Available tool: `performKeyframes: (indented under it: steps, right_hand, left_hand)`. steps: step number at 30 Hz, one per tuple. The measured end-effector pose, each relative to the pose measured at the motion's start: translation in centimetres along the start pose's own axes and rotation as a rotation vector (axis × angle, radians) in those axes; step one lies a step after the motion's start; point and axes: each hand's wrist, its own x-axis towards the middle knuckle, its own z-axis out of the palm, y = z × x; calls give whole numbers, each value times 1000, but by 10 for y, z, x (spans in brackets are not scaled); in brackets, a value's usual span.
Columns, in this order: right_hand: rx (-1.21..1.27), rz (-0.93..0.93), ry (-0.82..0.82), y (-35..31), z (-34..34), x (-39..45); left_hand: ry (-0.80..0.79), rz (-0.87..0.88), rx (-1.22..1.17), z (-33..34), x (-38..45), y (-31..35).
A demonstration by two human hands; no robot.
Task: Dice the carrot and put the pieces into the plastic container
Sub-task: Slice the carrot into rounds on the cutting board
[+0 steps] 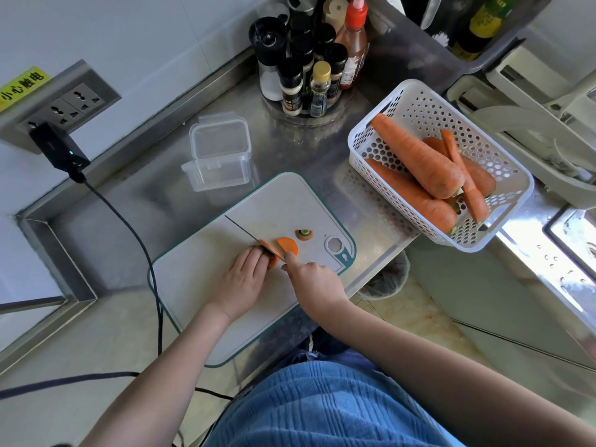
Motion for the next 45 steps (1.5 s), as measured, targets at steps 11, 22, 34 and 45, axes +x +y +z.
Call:
performKeyframes:
  steps: [11,22,34,45]
  right_hand:
    - [40,22,-103,-5,-9,9]
    - [79,14,-38,-2,-19,10]
    - [129,72,43,-2,-23,-11]
    - [13,32,-13,-11,-12,-17]
  left_hand:
    - [14,30,26,9,-2,-5]
    - [-15,-88,-16,0,-4,5]
    - [-11,-84,26,-7,-8,6]
    - [21,-29,60,-5,-6,1]
